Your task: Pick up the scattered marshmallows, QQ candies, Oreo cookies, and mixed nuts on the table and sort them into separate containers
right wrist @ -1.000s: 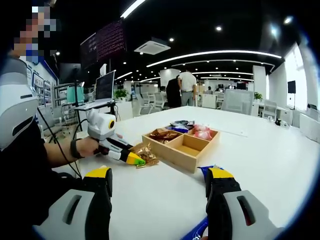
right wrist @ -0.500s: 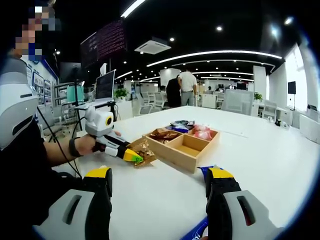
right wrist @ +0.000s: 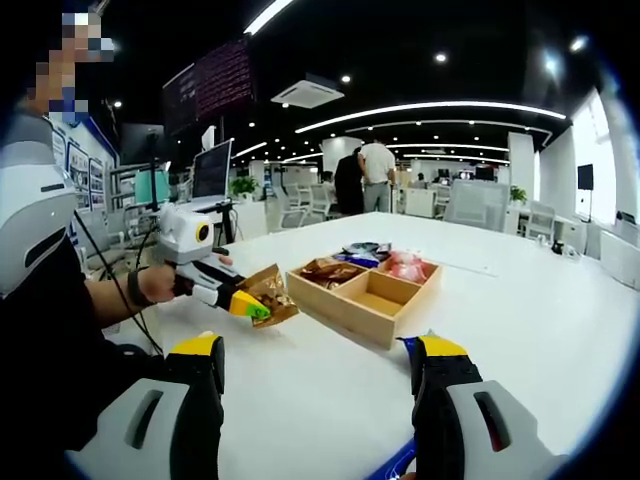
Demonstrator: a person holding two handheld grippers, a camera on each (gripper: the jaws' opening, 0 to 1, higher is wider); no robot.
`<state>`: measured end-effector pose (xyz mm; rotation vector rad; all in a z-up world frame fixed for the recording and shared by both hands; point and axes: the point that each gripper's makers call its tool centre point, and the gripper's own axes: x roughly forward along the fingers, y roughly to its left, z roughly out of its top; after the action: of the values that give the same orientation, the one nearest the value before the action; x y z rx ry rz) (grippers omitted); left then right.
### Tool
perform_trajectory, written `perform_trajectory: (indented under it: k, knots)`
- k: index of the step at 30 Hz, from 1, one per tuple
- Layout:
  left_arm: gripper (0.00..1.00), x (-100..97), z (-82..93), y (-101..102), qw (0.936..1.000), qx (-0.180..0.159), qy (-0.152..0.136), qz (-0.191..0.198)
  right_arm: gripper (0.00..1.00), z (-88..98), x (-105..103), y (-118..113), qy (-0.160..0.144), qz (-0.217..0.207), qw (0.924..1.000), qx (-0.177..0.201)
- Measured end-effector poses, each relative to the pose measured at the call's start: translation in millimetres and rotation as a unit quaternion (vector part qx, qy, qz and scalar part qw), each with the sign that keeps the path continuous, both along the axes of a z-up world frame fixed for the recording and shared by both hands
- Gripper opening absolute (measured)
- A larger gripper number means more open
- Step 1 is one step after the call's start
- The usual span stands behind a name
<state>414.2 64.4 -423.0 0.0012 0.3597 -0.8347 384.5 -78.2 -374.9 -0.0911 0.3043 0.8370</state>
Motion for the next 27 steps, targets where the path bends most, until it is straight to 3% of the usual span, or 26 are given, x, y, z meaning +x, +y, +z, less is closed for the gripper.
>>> perform_trajectory:
  k: [6,20,27]
  knots:
    - [0.13,-7.8,11.1,6.9,0.9999,0.002,-0.011,0.0,0.72,1.8,-0.6,1.1,-0.002,0.002,1.0,0.003]
    - [0.13,-28.1,13.9,20.9,0.9999,0.007,-0.006,0.009,0.72,-0.1,-1.7,-0.7,0.0,0.001,1.0,0.004]
    - [0.12,-26.3,18.6,26.8,0.9997,0.01,-0.01,0.02,0.72,-1.2,-3.2,-1.2,0.001,0.002,1.0,0.005]
